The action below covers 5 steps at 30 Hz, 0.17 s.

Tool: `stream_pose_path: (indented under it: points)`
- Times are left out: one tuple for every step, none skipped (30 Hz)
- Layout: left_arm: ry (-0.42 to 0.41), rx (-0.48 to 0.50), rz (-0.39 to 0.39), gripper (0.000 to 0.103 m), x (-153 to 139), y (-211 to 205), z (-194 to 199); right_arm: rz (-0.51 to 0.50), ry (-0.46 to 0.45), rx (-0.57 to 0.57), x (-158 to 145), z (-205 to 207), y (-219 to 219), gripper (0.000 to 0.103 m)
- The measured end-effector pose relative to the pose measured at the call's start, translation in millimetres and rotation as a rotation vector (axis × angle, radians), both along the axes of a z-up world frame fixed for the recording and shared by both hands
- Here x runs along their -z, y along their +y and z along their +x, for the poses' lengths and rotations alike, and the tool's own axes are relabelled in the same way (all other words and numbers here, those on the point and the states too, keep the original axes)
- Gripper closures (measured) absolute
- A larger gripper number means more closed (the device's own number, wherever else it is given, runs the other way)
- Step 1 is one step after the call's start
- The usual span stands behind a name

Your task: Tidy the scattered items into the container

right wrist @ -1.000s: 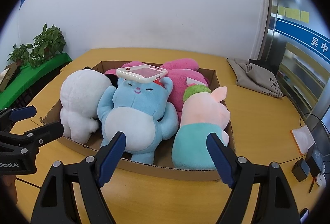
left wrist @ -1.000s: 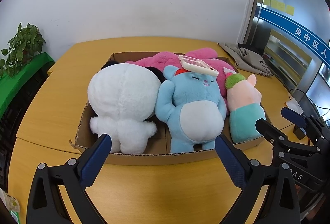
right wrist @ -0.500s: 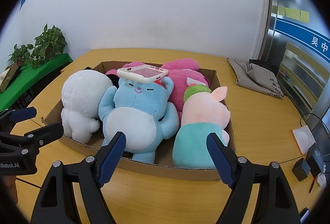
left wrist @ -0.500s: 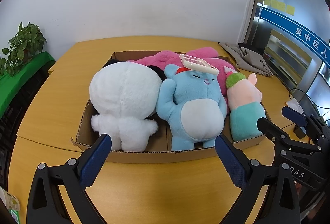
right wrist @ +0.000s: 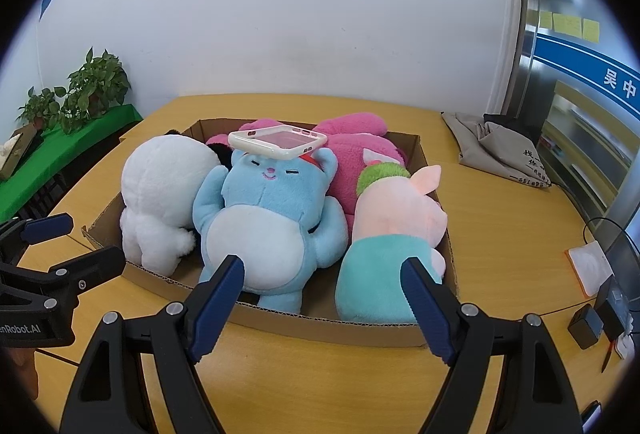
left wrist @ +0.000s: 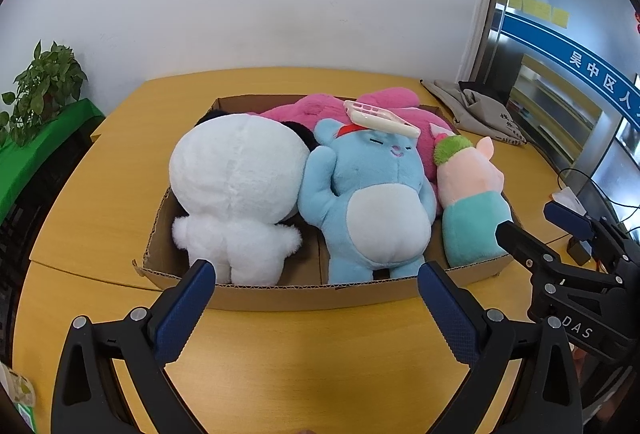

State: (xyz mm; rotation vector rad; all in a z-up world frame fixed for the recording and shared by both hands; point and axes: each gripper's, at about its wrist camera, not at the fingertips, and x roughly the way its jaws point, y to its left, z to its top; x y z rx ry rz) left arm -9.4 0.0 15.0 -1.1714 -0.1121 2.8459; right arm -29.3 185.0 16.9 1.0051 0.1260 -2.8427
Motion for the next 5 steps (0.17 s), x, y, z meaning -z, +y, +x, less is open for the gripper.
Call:
stream_pose_path:
  points:
    - [0.001, 0.001, 0.001, 0.0, 0.0, 0.5, 0.3, 0.0, 0.0, 0.0, 0.2, 0.0, 0.2, 0.022]
    - [0.003, -0.003, -0.002, 0.0, 0.0, 0.6, 0.8, 0.0, -0.001, 0.0, 0.4, -0.1, 0.4, 0.022]
    - [0.005, -0.011, -0.009, 0.0, -0.2, 0.8, 1.3, 0.0, -0.001, 0.0, 0.6, -0.2, 0.5, 0.022]
    - [0.007, -0.021, -0.019, 0.0, -0.2, 0.9, 1.8, 0.0, -0.002, 0.0, 0.8, 0.0, 0.5, 0.022]
    - [0.009, -0.028, -0.027, 0.0, -0.1, 0.9, 2.1, -0.001, -0.002, 0.0, 0.8, 0.3, 0.5, 0.022]
